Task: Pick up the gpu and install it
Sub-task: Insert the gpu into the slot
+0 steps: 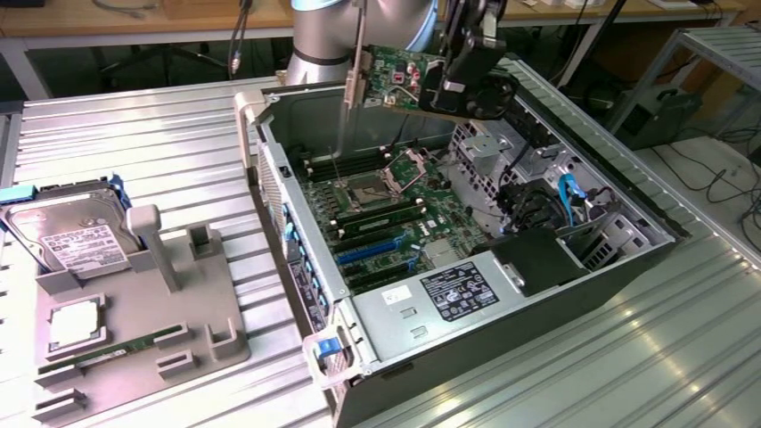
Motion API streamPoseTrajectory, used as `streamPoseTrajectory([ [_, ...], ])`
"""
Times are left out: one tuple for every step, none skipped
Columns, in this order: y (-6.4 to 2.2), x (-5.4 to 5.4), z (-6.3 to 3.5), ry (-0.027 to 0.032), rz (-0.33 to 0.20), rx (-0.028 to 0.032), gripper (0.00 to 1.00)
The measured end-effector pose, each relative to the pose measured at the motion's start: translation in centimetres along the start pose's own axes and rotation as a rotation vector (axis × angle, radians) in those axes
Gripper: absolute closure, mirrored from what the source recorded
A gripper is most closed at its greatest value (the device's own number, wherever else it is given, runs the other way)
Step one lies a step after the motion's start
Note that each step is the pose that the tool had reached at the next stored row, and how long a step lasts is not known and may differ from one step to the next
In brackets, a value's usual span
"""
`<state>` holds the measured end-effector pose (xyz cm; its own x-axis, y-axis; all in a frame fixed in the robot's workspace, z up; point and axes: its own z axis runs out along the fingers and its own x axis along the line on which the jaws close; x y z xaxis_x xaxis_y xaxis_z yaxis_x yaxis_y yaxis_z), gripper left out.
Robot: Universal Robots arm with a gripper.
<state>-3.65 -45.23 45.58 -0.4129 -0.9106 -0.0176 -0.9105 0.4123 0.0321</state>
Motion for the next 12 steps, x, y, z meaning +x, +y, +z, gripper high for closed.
streamPoseTrajectory([
  [0.00, 0.00, 0.00, 0.0004, -0.011, -0.0002, 0.72],
  [0.00, 0.00, 0.00, 0.0007, -0.022, -0.0004, 0.72],
  [0.00, 0.00, 0.00, 0.0011, -0.033, -0.0006, 0.72],
  [0.00, 0.00, 0.00, 0.0015, -0.045, -0.0008, 0.72],
  [0.00, 0.00, 0.00, 0.0017, -0.054, -0.0010, 0.72],
  [0.00, 0.00, 0.00, 0.0029, -0.088, -0.0015, 0.72],
  [0.00, 0.00, 0.00, 0.0038, -0.118, -0.0021, 0.72],
  [0.00, 0.00, 0.00, 0.0045, -0.142, -0.0025, 0.72],
  [0.00, 0.00, 0.00, 0.0052, -0.164, -0.0029, 0.72],
  [0.00, 0.00, 0.00, 0.0058, -0.180, -0.0032, 0.72],
  [0.00, 0.00, 0.00, 0.0063, -0.198, -0.0035, 0.72],
  [0.00, 0.00, 0.00, 0.0070, -0.217, -0.0038, 0.72],
])
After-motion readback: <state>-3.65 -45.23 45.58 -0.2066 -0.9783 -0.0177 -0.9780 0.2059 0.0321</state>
